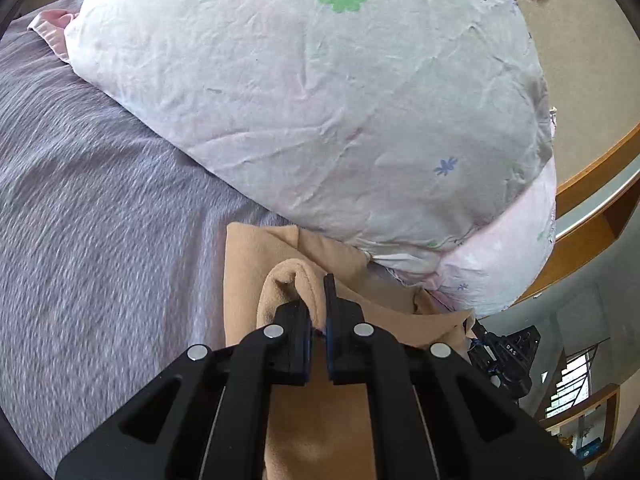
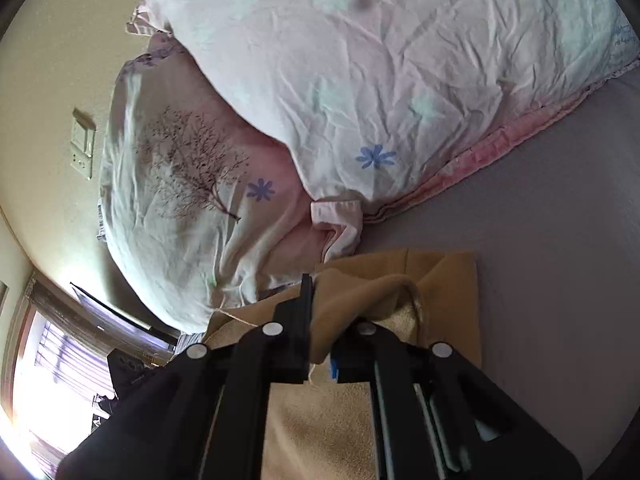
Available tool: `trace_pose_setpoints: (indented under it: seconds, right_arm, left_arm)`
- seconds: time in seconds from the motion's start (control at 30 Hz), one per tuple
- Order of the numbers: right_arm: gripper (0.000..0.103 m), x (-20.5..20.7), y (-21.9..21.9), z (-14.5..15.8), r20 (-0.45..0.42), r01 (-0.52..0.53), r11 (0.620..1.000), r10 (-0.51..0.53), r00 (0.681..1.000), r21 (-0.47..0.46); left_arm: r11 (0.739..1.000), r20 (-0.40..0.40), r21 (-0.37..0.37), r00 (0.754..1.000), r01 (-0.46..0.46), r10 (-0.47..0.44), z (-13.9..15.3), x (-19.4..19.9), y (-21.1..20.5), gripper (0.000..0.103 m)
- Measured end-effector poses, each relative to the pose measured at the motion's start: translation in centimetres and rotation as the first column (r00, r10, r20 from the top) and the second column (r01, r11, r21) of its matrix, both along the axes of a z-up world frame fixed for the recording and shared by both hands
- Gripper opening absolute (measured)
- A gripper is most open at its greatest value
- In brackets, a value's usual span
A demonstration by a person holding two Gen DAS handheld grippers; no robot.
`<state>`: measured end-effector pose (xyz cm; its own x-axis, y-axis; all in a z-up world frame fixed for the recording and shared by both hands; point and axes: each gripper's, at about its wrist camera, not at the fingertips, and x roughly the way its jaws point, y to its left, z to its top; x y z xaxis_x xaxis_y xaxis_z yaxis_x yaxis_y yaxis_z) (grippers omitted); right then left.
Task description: Fold small clothes
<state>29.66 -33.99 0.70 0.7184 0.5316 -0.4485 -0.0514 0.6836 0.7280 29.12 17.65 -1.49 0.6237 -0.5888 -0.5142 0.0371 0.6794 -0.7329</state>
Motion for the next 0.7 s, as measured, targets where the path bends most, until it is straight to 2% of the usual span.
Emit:
trace_pose_setpoints:
  seconds: [0.07,0.13,0.17,0.23,0.27,0.3,0.33,0.37,0.43,0.53,0.67,0.7]
  right_arm:
    - [0.010,1.3,0.0,-0.6,-0.039,0.034,0.999,-0.034,0.999,0.003]
    - [0.040,2.9,0.4,-1.6,-0.125,0.079,0.996,-0.084,0.989,-0.048]
    - [0.048,3.1,0.5,-2.0,-0.149,0.097,0.992,-0.107,0.983,-0.075]
    - [0.050,2.8,0.7,-1.8,-0.132,0.107,0.989,-0.120,0.984,-0.097]
    - [0.057,2.2,0.8,-1.4,-0.123,0.119,0.985,-0.135,0.983,-0.127]
    - [0.064,1.2,0.7,-0.7,-0.099,0.146,0.976,-0.163,0.982,-0.164]
    - [0.077,0.2,0.7,-0.1,-0.074,0.177,0.964,-0.194,0.978,-0.196]
    - [0.079,-0.9,0.5,0.4,-0.046,0.205,0.954,-0.220,0.974,-0.219]
    - [0.079,-3.4,0.5,1.3,0.022,0.194,0.952,-0.194,0.981,-0.237]
    - [0.079,-5.4,0.6,1.4,0.084,0.164,0.948,-0.147,0.986,-0.271]
    - [0.058,-4.8,0.6,0.2,0.040,0.129,0.950,-0.122,0.992,-0.284]
    - [0.058,-4.3,0.7,0.0,0.016,0.113,0.948,-0.113,0.993,-0.298]
  left_arm:
    - [1.000,-0.015,0.011,1.000,-0.009,0.009,-0.3,1.3,0.2,0.004]
    - [1.000,-0.052,0.015,0.999,-0.005,0.006,-0.7,2.4,-0.1,0.005]
    - [1.000,-0.076,0.003,0.997,-0.004,0.004,-0.8,3.0,-0.1,0.006]
    - [0.999,-0.099,-0.034,0.995,-0.005,0.002,-0.6,3.2,0.3,0.013]
    - [0.999,-0.087,-0.039,0.996,-0.010,0.007,-0.2,2.9,0.6,0.030]
    - [0.999,-0.061,-0.024,0.998,-0.033,0.032,0.4,2.3,1.1,0.064]
    - [0.998,-0.036,-0.003,0.997,-0.066,0.066,1.0,1.3,1.7,0.081]
    - [0.995,-0.008,0.019,0.995,-0.097,0.097,1.6,0.3,2.2,0.093]
    - [0.996,0.005,0.033,0.997,-0.081,0.081,2.2,-1.0,2.6,0.093]
    - [0.999,-0.048,0.040,0.999,-0.017,0.019,1.4,-3.0,2.8,0.093]
    - [0.996,-0.104,0.055,0.993,0.065,-0.059,-0.2,-5.5,0.8,0.092]
    - [0.995,-0.115,0.049,0.990,0.084,-0.078,-0.6,-6.0,0.5,0.092]
